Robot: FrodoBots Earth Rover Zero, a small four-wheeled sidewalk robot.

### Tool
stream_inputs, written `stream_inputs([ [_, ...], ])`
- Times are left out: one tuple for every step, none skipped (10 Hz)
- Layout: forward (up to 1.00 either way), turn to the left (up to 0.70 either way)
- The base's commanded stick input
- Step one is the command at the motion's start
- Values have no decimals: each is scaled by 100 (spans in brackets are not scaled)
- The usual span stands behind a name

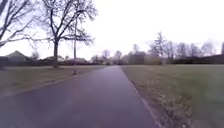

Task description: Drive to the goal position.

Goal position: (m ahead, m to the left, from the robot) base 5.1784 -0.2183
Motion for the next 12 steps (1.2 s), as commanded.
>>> stream_inputs([
  [100, 0],
  [100, 0],
  [100, 0],
  [100, 0],
  [100, 0],
  [100, 0],
  [100, 0],
  [100, 0],
  [100, 0],
  [100, 0],
  [100, 0],
  [100, 0],
])
